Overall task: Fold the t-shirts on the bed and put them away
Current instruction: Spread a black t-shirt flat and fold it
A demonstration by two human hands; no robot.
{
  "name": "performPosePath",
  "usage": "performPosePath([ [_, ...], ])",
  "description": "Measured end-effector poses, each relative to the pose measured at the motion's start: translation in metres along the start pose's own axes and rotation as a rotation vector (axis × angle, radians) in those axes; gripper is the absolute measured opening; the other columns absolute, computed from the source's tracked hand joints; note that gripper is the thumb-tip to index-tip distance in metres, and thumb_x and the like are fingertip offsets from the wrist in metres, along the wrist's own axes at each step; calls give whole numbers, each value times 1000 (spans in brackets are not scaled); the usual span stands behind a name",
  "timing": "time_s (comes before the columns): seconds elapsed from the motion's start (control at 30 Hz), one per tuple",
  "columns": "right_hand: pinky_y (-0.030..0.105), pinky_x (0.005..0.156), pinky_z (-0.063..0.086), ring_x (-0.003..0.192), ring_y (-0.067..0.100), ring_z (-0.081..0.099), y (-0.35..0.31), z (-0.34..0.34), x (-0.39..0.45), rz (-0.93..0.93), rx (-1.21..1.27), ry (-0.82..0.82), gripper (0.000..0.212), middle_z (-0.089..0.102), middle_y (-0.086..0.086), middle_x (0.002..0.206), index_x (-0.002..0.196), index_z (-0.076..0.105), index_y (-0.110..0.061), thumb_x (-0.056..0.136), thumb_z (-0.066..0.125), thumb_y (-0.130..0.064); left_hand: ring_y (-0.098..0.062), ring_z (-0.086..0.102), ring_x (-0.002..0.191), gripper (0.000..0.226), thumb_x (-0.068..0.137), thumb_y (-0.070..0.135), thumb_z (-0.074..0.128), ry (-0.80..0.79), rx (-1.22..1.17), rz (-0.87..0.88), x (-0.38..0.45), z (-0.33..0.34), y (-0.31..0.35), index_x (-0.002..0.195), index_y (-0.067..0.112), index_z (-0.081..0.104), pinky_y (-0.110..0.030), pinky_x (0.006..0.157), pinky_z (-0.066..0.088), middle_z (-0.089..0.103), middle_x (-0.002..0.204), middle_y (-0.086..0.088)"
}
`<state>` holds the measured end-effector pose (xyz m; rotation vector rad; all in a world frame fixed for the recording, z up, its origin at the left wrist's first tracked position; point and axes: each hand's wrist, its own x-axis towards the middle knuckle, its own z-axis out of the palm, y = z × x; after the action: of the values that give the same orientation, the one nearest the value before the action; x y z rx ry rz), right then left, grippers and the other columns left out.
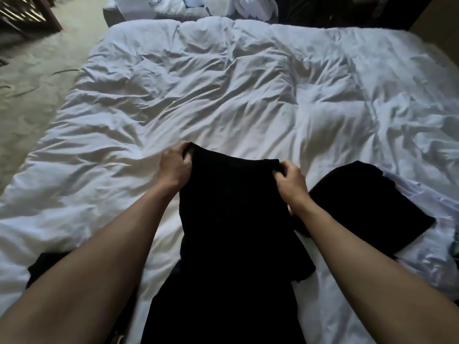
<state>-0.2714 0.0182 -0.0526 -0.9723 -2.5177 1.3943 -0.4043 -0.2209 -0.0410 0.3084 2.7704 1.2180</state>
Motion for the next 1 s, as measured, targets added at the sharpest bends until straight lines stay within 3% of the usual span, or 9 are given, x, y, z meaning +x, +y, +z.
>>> performPosePath([
  [0.17,30,89,44,111,29,62,17,28,68,61,-19,57,25,69,12,116,117,63,-7,95,57,-19,-31,61,106,37,98,24,56,-6,-21,-118,63,44,-26,132,10,57,-35,93,43,66,115,-16],
  [0.3,37,106,36,130,34,45,35,53,75,74,-248,-90,67,46,19,141,143,36,-5,90,68,-30,-39,46,124,64,92,38,63,-31,260,-86,45,85,-52,146,12,42,-46,106,36,49,136,-19],
  [0.43,45,104,36,130,37,39,57,59,27,107,-595,-64,76,36,16,142,144,29,-12,86,66,-46,-35,52,109,54,83,38,71,-6,342,100,-35,106,-56,131,16,56,-45,83,49,53,120,-10],
  [0.5,46,102,37,129,38,40,71,55,-1,242,-643,-49,83,38,16,140,143,29,-13,82,65,-58,-34,53,105,69,77,55,71,-72,409,-23,-78,114,-58,130,15,52,-44,77,50,51,115,-10],
  [0.6,48,99,38,128,39,41,89,47,-36,407,-717,-75,94,40,18,139,144,28,-15,77,61,-71,-28,46,113,100,71,76,60,-288,608,-248,-125,123,-61,144,17,28,-42,88,46,42,127,-7],
  [0.7,46,97,39,125,36,45,96,38,-50,422,-722,-74,75,45,16,135,134,39,-13,82,62,-62,-26,48,112,75,81,57,61,-295,627,-270,-138,124,-61,138,16,34,-38,86,46,45,125,-6],
  [0.83,37,78,44,101,35,61,79,27,-54,261,-600,-2,24,62,9,106,103,52,-15,94,56,-38,-32,62,87,15,92,28,54,-152,356,-218,-130,116,-56,97,14,53,-37,66,44,62,95,-6],
  [0.93,35,68,40,89,36,63,64,24,-53,202,-479,-7,16,56,5,81,91,47,-16,97,51,-31,-32,62,81,10,94,23,56,-112,195,-209,-128,114,-47,94,12,57,-35,65,40,65,85,-8],
  [1.0,37,73,44,96,36,62,63,27,-52,196,-421,-18,21,58,5,92,98,48,-16,95,54,-36,-27,64,80,10,95,20,59,-81,-1,-239,-129,117,-40,96,10,61,-30,67,38,64,77,-4],
])
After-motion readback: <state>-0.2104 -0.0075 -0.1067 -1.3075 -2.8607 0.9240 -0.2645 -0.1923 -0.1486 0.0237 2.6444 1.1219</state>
